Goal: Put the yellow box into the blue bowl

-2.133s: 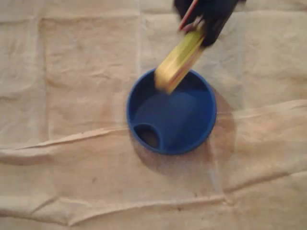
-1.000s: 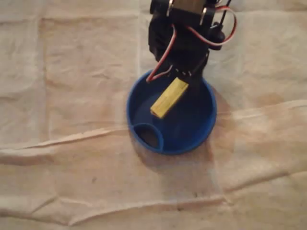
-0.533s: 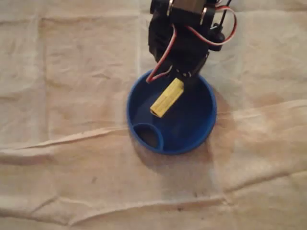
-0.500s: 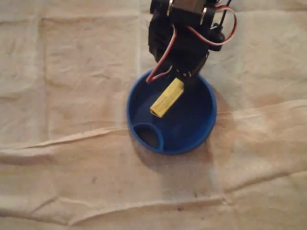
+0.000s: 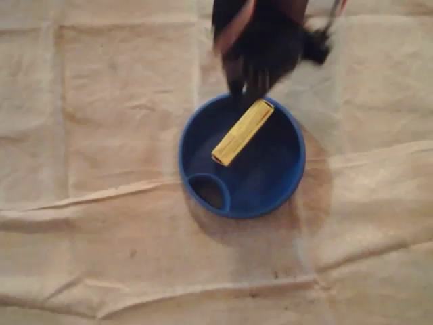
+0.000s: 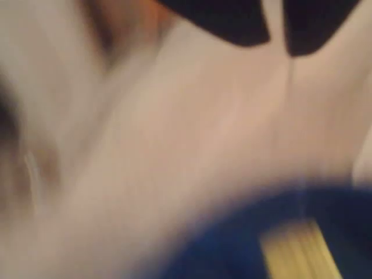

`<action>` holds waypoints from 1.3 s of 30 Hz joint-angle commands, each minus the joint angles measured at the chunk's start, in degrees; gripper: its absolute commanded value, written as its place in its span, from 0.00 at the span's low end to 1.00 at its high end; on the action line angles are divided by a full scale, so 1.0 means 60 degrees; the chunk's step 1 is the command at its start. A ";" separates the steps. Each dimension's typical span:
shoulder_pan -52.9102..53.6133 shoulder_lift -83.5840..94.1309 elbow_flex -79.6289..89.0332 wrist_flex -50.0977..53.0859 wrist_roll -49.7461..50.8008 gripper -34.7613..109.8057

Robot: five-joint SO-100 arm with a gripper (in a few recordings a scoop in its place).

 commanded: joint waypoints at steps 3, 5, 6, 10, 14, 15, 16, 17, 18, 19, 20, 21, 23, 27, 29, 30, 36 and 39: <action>-0.0952 0.2476 -0.0425 0.0923 0.1802 0.24; -0.1348 0.2988 -0.0366 0.0864 0.2358 0.24; -0.1538 0.3237 -0.0264 0.0908 0.2593 0.24; -0.2314 0.4482 0.0688 0.0908 0.3384 0.24; -0.3062 0.6255 0.2417 0.0894 0.3896 0.24; -0.3252 0.6753 0.2930 0.0894 0.3999 0.24; -0.3428 0.7266 0.3457 0.0879 0.4072 0.24; -0.3589 0.7764 0.3955 0.0879 0.4146 0.24; -0.3750 0.8306 0.4453 0.0864 0.4204 0.24; -0.3896 0.8818 0.4922 0.0835 0.4277 0.24; -0.4014 0.9316 0.5391 0.0820 0.4351 0.24; -0.4116 0.9785 0.5786 0.0820 0.4424 0.24; -0.4175 1.0708 0.6519 0.0820 0.4629 0.24; -0.4146 1.2349 0.7588 0.0820 0.5332 0.24; -0.4131 1.3110 0.8013 0.0850 0.5786 0.24; -0.4131 1.3447 0.8218 0.0850 0.5991 0.24; -0.4131 1.4824 0.9448 0.0879 0.6416 0.24; -0.4131 1.5264 0.9946 0.0879 0.6416 0.24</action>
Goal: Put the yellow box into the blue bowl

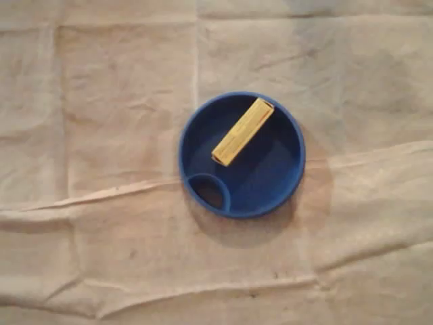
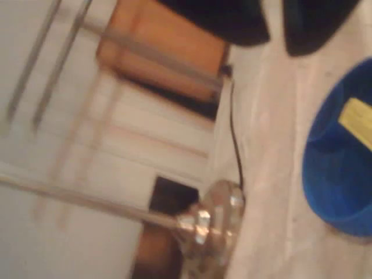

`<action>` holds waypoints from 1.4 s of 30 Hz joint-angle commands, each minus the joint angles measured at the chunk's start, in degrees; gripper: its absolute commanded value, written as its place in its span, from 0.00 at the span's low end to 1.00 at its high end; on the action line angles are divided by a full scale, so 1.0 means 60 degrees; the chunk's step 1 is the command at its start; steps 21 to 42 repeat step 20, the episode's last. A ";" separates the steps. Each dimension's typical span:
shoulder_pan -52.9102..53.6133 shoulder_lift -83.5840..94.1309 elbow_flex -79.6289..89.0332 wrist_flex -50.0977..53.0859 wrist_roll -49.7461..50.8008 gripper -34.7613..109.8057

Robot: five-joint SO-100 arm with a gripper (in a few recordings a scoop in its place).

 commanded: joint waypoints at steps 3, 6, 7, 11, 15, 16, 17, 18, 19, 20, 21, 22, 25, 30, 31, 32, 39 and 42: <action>0.0044 0.0820 0.0542 0.0015 0.0146 0.24; 0.0044 0.1392 0.0601 0.0015 0.0146 0.24; 0.0044 0.1553 0.0586 0.0015 0.0146 0.24; 0.0044 0.1758 0.0586 0.0015 0.0146 0.24; 0.0044 0.1802 0.0586 0.0015 0.0161 0.24; 0.0044 0.1802 0.0586 0.0015 0.0161 0.24; 0.0044 0.1802 0.0586 0.0015 0.0161 0.24; 0.0044 0.1802 0.0586 0.0015 0.0161 0.24; 0.0044 0.1802 0.0586 0.0015 0.0146 0.24; 0.0044 0.1816 0.0586 0.0015 0.0146 0.24; 0.0044 0.1816 0.0586 0.0015 0.0146 0.24; 0.0044 0.1816 0.0586 0.0015 0.0146 0.24; 0.0044 0.1816 0.0586 0.0015 0.0146 0.24; 0.0044 0.1816 0.0586 0.0015 0.0146 0.24; 0.0044 0.1816 0.0586 0.0015 0.0146 0.24; 0.0044 0.1816 0.0586 0.0015 0.0146 0.24; 0.0044 0.1816 0.0586 0.0015 0.0146 0.24; 0.0044 0.1816 0.0586 0.0015 0.0146 0.24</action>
